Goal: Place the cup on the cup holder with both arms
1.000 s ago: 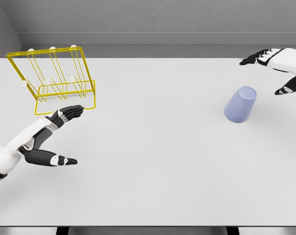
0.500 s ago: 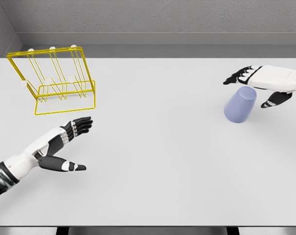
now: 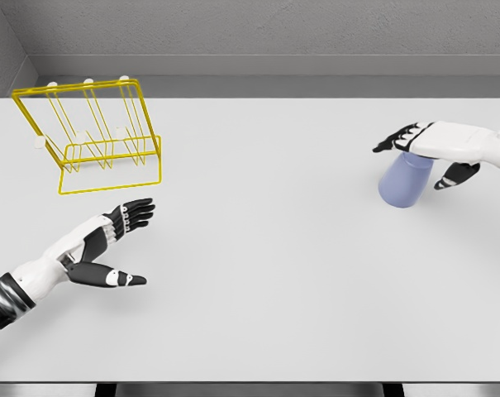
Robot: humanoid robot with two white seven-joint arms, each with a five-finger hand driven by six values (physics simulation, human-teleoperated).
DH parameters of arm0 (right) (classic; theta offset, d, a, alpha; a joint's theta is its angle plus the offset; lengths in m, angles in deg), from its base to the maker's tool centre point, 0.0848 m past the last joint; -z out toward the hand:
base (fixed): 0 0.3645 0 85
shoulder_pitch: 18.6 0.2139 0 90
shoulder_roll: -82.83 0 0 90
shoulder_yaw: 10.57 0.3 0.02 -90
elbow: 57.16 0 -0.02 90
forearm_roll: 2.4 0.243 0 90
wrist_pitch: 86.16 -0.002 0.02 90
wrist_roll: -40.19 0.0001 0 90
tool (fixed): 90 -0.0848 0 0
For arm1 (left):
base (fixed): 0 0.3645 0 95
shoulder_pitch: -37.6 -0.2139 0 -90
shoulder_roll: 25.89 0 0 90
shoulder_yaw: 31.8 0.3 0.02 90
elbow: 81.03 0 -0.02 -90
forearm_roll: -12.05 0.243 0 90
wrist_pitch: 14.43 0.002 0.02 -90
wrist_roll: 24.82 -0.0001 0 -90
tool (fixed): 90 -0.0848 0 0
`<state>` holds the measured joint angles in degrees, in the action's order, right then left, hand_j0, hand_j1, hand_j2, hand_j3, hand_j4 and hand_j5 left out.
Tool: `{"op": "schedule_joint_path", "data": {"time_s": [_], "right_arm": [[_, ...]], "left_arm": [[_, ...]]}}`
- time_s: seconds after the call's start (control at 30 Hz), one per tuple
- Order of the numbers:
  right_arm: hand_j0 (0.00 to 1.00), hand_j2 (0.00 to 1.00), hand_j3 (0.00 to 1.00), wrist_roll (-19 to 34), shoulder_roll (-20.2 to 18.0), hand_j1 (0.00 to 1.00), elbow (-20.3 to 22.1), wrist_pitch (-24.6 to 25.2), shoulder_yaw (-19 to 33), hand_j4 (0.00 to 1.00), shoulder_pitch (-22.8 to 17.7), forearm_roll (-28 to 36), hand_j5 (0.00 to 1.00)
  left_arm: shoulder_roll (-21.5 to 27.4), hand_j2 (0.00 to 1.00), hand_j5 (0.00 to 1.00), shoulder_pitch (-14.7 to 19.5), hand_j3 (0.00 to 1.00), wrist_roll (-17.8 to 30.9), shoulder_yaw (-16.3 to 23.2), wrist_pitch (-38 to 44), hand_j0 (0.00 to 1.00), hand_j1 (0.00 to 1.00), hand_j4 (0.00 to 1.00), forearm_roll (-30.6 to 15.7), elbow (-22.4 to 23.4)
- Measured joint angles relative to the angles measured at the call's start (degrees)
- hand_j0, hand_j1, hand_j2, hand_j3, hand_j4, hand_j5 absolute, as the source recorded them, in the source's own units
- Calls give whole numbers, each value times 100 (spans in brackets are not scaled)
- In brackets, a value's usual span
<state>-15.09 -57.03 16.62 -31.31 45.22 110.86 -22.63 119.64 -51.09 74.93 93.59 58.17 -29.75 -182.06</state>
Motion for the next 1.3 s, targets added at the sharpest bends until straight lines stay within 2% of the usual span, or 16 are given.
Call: {"op": "schedule_joint_path", "data": {"time_s": [0.2,0.27,0.33,0.57,0.7,0.83,0.97,1.03,1.23,1.3], "right_arm": [[99,99,99,-5,118,99,-203,0,5,99,53,-114,99],[87,87,87,-6,137,87,-220,0,10,87,79,-124,87],[83,83,83,-6,144,83,-223,0,12,83,70,-134,83],[82,82,82,-4,151,82,-203,0,-2,82,70,-273,82],[76,76,76,1,151,76,-193,0,-8,76,70,-334,76],[75,75,75,2,150,75,-191,3,-9,75,70,-349,75],[67,67,67,23,150,67,-179,1,0,67,79,-351,67],[60,60,60,26,150,60,-172,-1,14,60,79,-353,60],[56,56,56,31,119,56,-159,-2,72,56,167,-344,56],[52,52,52,30,74,52,-95,-2,85,52,176,-338,52]], "left_arm": [[-19,100,100,0,100,0,-1,-1,100,100,100,-3,14],[-25,100,100,0,100,0,0,-1,100,100,100,-3,13],[-29,100,100,9,100,0,-2,-1,100,100,100,-3,15],[-33,100,100,9,100,-18,-14,6,100,100,100,-5,63],[-35,100,100,61,100,-24,-19,7,100,100,100,-11,116],[-98,100,100,62,100,-26,-12,11,100,100,100,-5,167],[-214,100,100,149,100,-22,24,15,100,100,100,6,189],[-265,100,100,184,100,-20,41,16,100,100,100,11,195],[-347,100,100,220,100,-18,79,24,100,100,100,30,203],[-357,100,100,229,100,-17,86,53,100,100,100,38,206]]}}
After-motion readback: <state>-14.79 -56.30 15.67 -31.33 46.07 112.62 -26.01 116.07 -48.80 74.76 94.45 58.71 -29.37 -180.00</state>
